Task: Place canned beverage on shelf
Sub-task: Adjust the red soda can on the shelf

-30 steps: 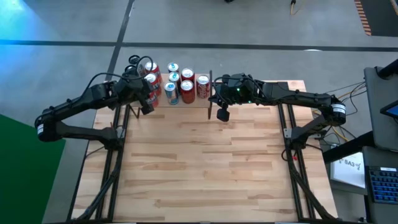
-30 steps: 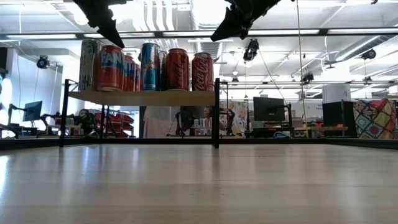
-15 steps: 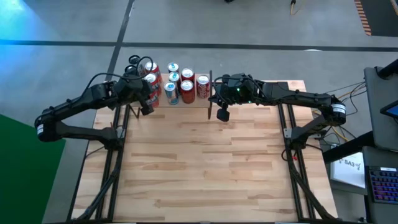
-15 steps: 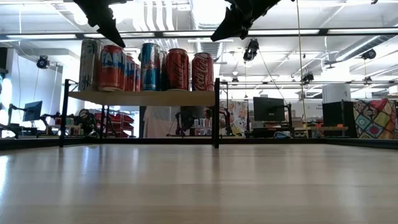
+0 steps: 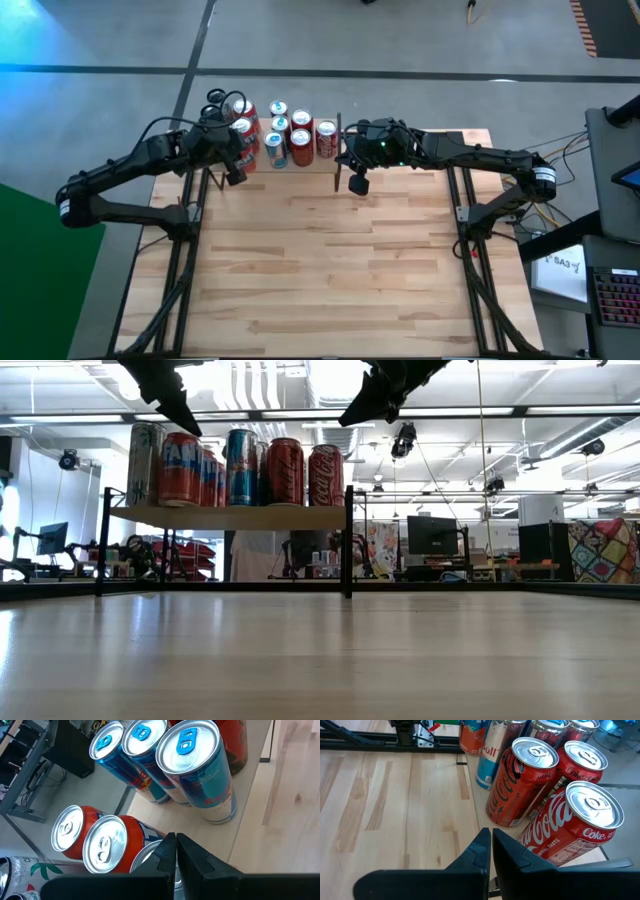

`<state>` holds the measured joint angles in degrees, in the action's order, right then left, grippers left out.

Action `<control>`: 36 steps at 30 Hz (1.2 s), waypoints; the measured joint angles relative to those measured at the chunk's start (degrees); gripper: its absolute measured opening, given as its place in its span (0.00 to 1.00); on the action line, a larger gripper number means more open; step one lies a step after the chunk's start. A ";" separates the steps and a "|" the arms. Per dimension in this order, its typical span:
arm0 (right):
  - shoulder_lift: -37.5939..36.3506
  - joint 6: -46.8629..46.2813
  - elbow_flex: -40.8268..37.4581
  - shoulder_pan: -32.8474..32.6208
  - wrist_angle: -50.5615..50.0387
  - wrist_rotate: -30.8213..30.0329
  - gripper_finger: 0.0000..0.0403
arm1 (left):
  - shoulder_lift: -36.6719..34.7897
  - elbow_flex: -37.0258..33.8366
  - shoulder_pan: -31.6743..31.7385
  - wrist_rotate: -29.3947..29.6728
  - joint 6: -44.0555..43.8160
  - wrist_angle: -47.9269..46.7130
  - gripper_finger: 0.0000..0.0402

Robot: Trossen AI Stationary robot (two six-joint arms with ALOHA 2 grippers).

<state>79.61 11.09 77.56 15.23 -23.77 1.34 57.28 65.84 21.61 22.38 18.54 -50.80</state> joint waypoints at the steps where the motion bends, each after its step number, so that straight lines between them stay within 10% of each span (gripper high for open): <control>1: 0.00 0.00 0.00 -0.01 0.00 -0.02 0.02 | 0.00 0.00 0.00 -0.01 0.20 0.01 0.00; 36: 0.00 -0.60 0.01 -0.36 -0.01 -0.03 0.02 | -0.24 0.00 -0.02 3.12 -1.02 1.10 0.00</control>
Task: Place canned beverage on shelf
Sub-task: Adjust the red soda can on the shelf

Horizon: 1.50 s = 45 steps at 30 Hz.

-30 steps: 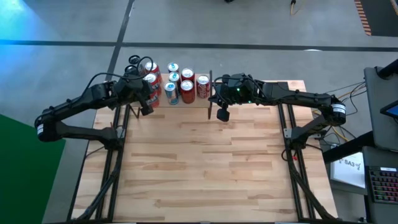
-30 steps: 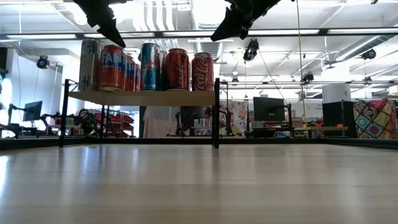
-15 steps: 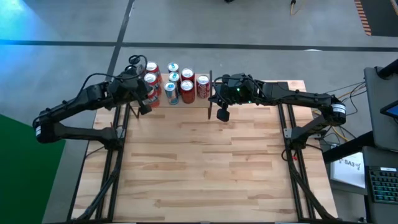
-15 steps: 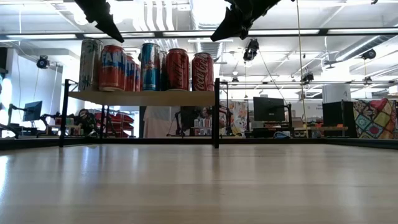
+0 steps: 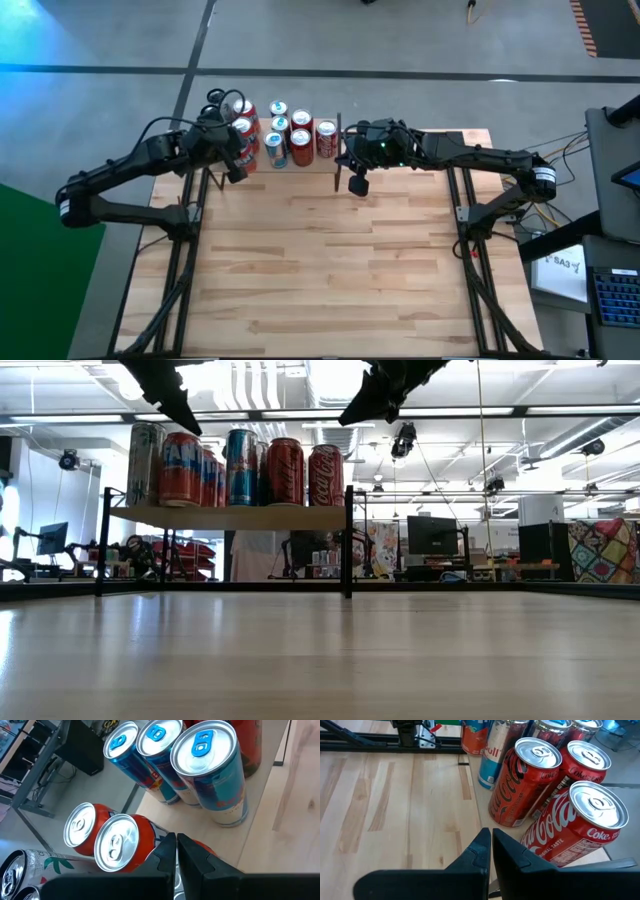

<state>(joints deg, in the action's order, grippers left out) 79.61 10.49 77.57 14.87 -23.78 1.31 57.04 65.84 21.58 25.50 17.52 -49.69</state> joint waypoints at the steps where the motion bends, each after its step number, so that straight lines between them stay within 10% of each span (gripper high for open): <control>1: 0.00 0.03 -0.01 -0.02 0.01 0.01 0.02 | 0.09 0.00 0.00 0.00 0.00 -0.04 0.00; 45: -0.02 0.01 -0.01 -0.02 0.01 -0.03 0.02 | -2.34 0.00 0.00 -2.28 2.38 0.98 0.00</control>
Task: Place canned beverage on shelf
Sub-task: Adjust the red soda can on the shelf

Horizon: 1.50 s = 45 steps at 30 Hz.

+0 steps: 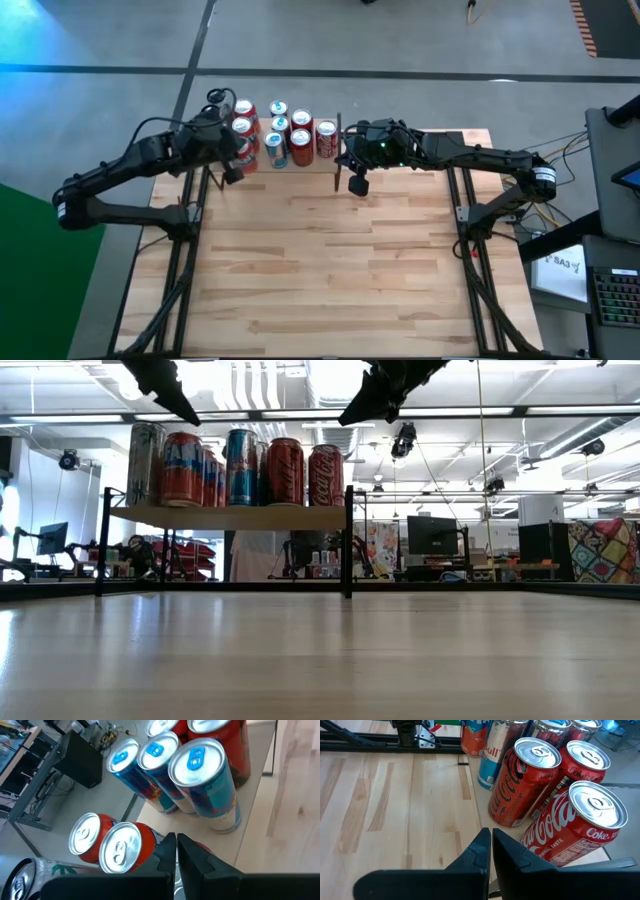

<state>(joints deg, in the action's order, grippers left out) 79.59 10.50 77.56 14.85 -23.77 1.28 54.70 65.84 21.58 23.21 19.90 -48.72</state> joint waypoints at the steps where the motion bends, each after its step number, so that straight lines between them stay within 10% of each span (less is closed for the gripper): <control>1: 0.00 -0.02 0.00 0.00 0.00 0.00 0.02 | -0.53 0.00 0.00 -0.22 -0.49 0.11 0.00; 45: 0.00 -2.52 0.02 0.01 1.81 0.00 0.02 | -4.16 -4.16 -4.31 -10.27 -12.94 -6.73 0.00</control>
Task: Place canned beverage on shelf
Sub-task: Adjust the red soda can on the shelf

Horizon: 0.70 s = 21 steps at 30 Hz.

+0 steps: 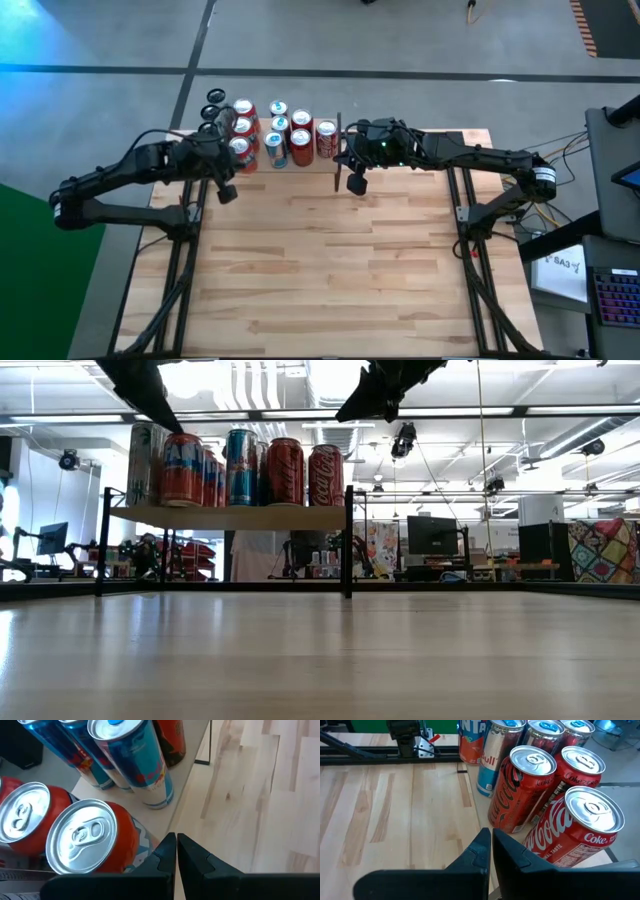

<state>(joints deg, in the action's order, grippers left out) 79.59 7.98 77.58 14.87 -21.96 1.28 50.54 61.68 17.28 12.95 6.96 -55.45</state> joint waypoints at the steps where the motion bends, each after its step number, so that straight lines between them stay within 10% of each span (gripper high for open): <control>1: 0.00 -0.06 -0.02 -0.01 0.00 0.00 0.02 | 0.00 -0.11 0.00 0.03 0.00 -0.01 0.00; 21: 0.00 -0.08 -0.02 -0.01 -0.04 0.00 0.02 | 0.03 -0.21 0.02 7.58 -0.45 -0.92 0.00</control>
<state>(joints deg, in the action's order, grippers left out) 79.59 7.90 77.56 14.86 -22.00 1.28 50.57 61.47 17.30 20.53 6.52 -56.37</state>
